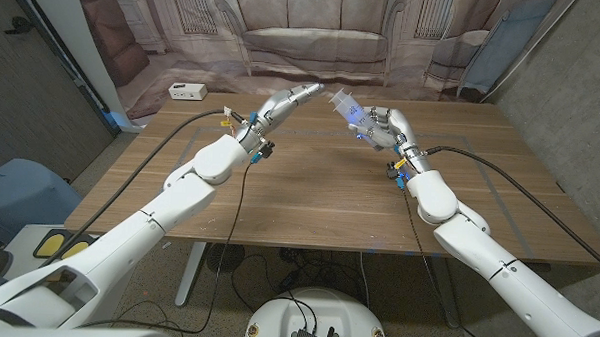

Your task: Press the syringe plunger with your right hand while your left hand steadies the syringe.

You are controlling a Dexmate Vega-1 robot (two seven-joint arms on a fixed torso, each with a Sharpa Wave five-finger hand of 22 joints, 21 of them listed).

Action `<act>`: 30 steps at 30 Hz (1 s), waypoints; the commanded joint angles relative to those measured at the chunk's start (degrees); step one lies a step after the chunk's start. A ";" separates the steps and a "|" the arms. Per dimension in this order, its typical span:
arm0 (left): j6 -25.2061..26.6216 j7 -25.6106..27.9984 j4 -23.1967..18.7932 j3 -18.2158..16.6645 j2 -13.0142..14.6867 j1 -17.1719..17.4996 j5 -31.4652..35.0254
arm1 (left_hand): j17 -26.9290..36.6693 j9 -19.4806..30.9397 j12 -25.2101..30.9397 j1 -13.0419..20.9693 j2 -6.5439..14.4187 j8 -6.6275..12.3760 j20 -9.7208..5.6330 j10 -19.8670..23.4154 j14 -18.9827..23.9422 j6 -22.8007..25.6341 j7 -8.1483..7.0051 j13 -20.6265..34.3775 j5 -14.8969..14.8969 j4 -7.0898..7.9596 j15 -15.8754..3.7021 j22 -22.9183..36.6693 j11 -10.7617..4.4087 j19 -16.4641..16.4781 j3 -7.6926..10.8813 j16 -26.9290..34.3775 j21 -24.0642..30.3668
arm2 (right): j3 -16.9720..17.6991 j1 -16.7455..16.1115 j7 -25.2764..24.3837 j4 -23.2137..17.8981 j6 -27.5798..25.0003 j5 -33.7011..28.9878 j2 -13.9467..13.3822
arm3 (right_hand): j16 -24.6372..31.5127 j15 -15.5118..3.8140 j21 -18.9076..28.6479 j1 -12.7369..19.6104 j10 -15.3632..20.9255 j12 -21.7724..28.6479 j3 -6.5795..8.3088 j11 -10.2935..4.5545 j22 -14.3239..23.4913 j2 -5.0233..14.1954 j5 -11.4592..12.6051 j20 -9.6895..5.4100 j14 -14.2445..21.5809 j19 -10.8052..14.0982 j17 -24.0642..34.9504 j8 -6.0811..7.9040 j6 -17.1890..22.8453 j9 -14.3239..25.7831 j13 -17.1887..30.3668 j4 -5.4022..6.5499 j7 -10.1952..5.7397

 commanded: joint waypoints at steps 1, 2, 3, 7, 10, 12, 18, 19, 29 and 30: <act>0.70 2.04 -0.74 -1.93 0.52 2.12 -2.03 | 0.10 0.17 0.24 0.62 -0.26 0.39 -0.15 0.55 0.06 0.12 0.46 0.07 0.16 -0.11 0.26 0.11 0.32 0.09 0.12 0.11 0.21 | 0.32 -0.56 0.13 -0.78 -0.47 0.18 -0.50 | -0.28 -5.80 0.36 2.92 0.46 0.24 3.65 -0.37 -0.01 9.72 0.31 -0.84 3.78 -0.39 0.08 0.24 6.02 0.06 0.30 3.72 -5.39; 0.71 2.17 -0.79 -2.12 0.54 2.35 -2.33 | 0.10 0.17 0.24 0.62 -0.26 0.39 -0.12 0.54 0.08 0.14 0.45 0.07 0.16 -0.11 0.30 0.11 0.26 0.10 0.12 0.11 0.21 | 0.34 -0.56 0.12 -0.84 -0.50 0.10 -0.56 | -0.32 -5.83 0.39 2.92 0.49 0.27 3.67 -0.18 -0.02 9.74 0.31 -0.84 3.76 -0.43 0.05 0.24 6.03 0.06 0.34 3.73 -5.39; 0.72 2.18 -0.80 -2.12 0.54 2.35 -2.35 | 0.10 0.17 0.26 0.62 -0.26 0.40 -0.14 0.58 0.07 0.15 0.51 0.07 0.16 -0.12 0.33 0.11 0.27 0.10 0.12 0.11 0.21 | 0.34 -0.56 0.12 -0.84 -0.50 0.10 -0.56 | -0.32 -5.78 0.40 2.89 0.43 0.25 3.64 -0.22 -0.02 9.70 0.31 -0.86 3.76 -0.49 0.06 0.21 5.97 0.06 0.36 3.73 -5.43; 0.92 2.97 -1.11 -2.98 0.79 3.36 -3.26 | 0.10 0.18 0.29 0.62 -0.26 0.47 -0.12 0.64 0.08 0.34 0.69 0.07 0.16 -0.12 0.37 0.11 0.27 0.11 0.11 0.12 0.21 | 0.47 -0.58 0.28 -1.40 -0.97 0.01 -0.92 | -0.25 -5.91 0.65 3.00 0.70 0.38 3.66 -0.17 -0.04 9.66 0.31 -0.80 3.91 -0.43 0.14 0.24 6.08 0.07 0.43 3.60 -5.39; 0.95 3.07 -1.04 -3.38 0.78 3.85 -4.27 | 0.11 0.18 0.31 0.62 -0.26 0.49 -0.11 0.67 0.05 0.40 0.76 0.07 0.15 -0.13 0.43 0.11 0.12 0.11 0.11 0.11 0.21 | 0.51 -0.60 0.37 -1.69 -1.19 -0.05 -1.08 | -0.29 -5.84 0.78 2.97 0.71 0.38 3.65 -0.02 -0.05 9.67 0.31 -0.81 3.89 -0.56 0.13 0.21 6.04 0.07 0.47 3.60 -5.40; 0.89 3.16 -0.94 -3.60 0.73 4.13 -4.80 | 0.11 0.18 0.35 0.62 -0.26 0.48 -0.11 0.76 0.05 0.39 0.75 0.07 0.15 -0.13 0.46 0.11 0.07 0.11 0.11 0.11 0.21 | 0.50 -0.62 0.41 -1.95 -1.50 -0.10 -1.19 | -0.33 -5.81 0.87 2.97 0.73 0.39 3.67 -0.03 -0.05 9.73 0.32 -0.81 3.86 -0.53 0.12 0.22 6.06 0.07 0.49 3.61 -5.41; 0.81 3.52 -0.90 -4.02 0.88 4.57 -5.28 | 0.11 0.18 0.36 0.61 -0.27 0.46 -0.10 0.77 0.06 0.36 0.78 0.08 0.14 -0.14 0.48 0.11 0.36 0.13 0.10 0.12 0.21 | 0.54 -0.63 1.02 -3.21 -3.72 0.20 -1.98 | -0.40 -5.75 1.11 2.95 0.67 0.36 3.66 -0.25 -0.07 9.72 0.30 -0.83 3.84 -0.64 0.10 0.20 6.06 0.07 0.52 3.58 -5.39; 0.75 3.49 -0.81 -4.09 0.83 4.59 -5.52 | 0.11 0.18 0.35 0.61 -0.27 0.46 -0.10 0.75 0.06 0.35 0.80 0.08 0.14 -0.14 0.55 0.11 0.41 0.13 0.10 0.13 0.21 | 0.56 -0.65 0.93 -3.31 -3.95 0.20 -2.00 | -0.40 -5.76 1.17 2.95 0.58 0.34 3.65 -0.14 -0.07 9.70 0.30 -0.82 3.86 -0.67 0.12 0.20 6.06 0.07 0.56 3.57 -5.38; 0.80 3.10 0.31 -4.80 0.53 4.83 -8.16 | 0.12 0.19 0.40 0.59 -0.26 0.43 -0.09 0.82 0.04 0.30 0.85 0.08 0.13 -0.15 0.67 0.11 0.40 0.13 0.09 0.13 0.21 | 0.74 -0.96 1.50 -5.03 -6.87 0.19 -3.62 | -0.65 -5.46 1.58 2.86 0.66 0.34 3.59 -0.50 -0.11 9.67 0.29 -0.77 3.44 -1.02 0.11 0.16 6.02 0.08 0.61 3.55 -5.49; 0.81 3.20 0.29 -4.89 0.62 4.91 -8.18 | 0.12 0.19 0.40 0.59 -0.26 0.43 -0.10 0.82 0.00 0.31 0.87 0.08 0.13 -0.14 0.74 0.11 0.41 0.14 0.08 0.11 0.21 | 0.73 -0.95 1.50 -5.18 -7.18 0.07 -3.79 | -0.74 -5.42 1.59 2.85 0.57 0.30 3.59 -0.49 -0.12 9.65 0.29 -0.75 3.30 -1.11 0.08 0.16 6.03 0.08 0.60 3.55 -5.49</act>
